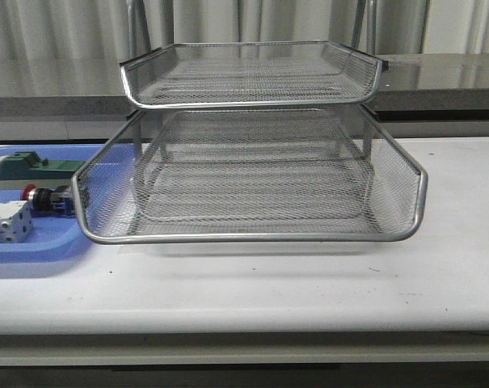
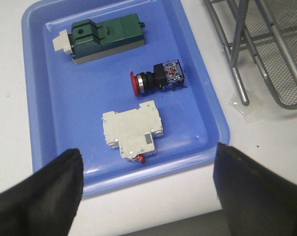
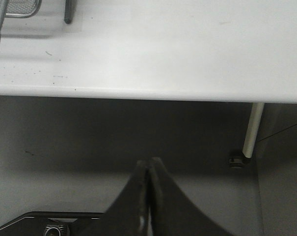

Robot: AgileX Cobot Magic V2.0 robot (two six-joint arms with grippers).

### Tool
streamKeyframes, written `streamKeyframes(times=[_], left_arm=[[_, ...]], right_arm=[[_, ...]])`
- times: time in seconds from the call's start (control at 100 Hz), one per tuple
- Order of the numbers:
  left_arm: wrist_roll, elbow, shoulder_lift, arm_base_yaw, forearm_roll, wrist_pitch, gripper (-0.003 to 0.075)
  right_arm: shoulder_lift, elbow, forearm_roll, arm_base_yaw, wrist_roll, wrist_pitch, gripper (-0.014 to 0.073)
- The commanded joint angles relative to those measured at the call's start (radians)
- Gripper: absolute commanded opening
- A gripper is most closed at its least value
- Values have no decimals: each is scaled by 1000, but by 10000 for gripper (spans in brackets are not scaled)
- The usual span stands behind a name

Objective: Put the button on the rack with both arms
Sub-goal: 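Move the left gripper above the blue tray toward the red button, then lower the left gripper and grasp the red-capped push button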

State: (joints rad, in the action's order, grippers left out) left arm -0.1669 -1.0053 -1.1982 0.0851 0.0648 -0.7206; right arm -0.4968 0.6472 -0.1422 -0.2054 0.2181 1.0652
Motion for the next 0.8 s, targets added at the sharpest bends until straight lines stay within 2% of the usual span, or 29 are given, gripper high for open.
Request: streamKeyframes(times=[0.0, 0.17, 0.35, 0.45, 0.63, 0.79], left_arm=[[-5, -36, 19, -2, 10, 82, 549], [-10, -36, 19, -2, 31, 123, 537], [-107, -70, -13, -2, 11, 138, 536], [-143, -157, -92, -2, -17, 78, 536], [-339, -390, -299, -2, -17, -51, 536], [-465, -610, -488, -2, -15, -226, 536]], right_arm=[[-4, 33, -24, 2, -1, -55, -70], [-4, 33, -24, 2, -1, -55, -70], [-4, 33, -24, 2, -1, -55, -70], [-4, 33, -24, 2, -1, -55, -70], [-4, 33, -24, 2, -1, -55, -70], [-4, 33, -24, 2, -1, -55, -70]])
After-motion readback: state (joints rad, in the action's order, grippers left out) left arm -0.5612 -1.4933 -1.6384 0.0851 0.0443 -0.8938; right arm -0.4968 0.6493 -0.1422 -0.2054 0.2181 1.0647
